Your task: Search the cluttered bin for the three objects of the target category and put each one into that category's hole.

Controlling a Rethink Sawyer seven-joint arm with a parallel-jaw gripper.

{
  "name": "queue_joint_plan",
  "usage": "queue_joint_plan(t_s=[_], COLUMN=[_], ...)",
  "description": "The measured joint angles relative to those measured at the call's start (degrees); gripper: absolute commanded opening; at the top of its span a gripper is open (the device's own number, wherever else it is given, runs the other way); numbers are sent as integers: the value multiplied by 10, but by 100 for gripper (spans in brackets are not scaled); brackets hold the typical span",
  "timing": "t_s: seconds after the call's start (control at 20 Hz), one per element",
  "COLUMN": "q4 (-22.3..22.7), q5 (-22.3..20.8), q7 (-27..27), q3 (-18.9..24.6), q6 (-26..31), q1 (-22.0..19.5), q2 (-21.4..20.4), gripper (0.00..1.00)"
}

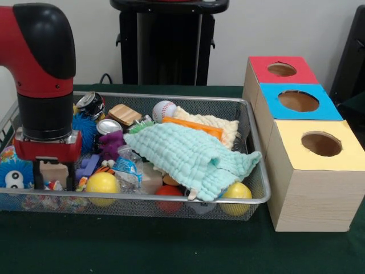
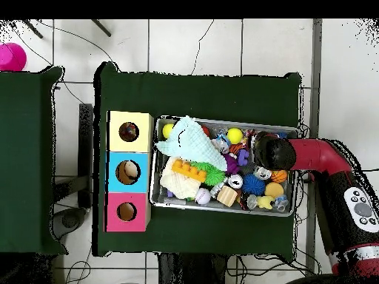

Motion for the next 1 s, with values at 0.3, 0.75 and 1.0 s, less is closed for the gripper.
queue_joint_plan(t_s=[0.3, 0.75, 1.0], q4=[-4, -5, -5], q5=[-9, -13, -13], q7=[0, 0, 0], q3=[-5, -11, -11], q6=[-1, -6, -12], q1=[8, 11, 10], q2=[0, 1, 4], gripper=[100, 100, 100])
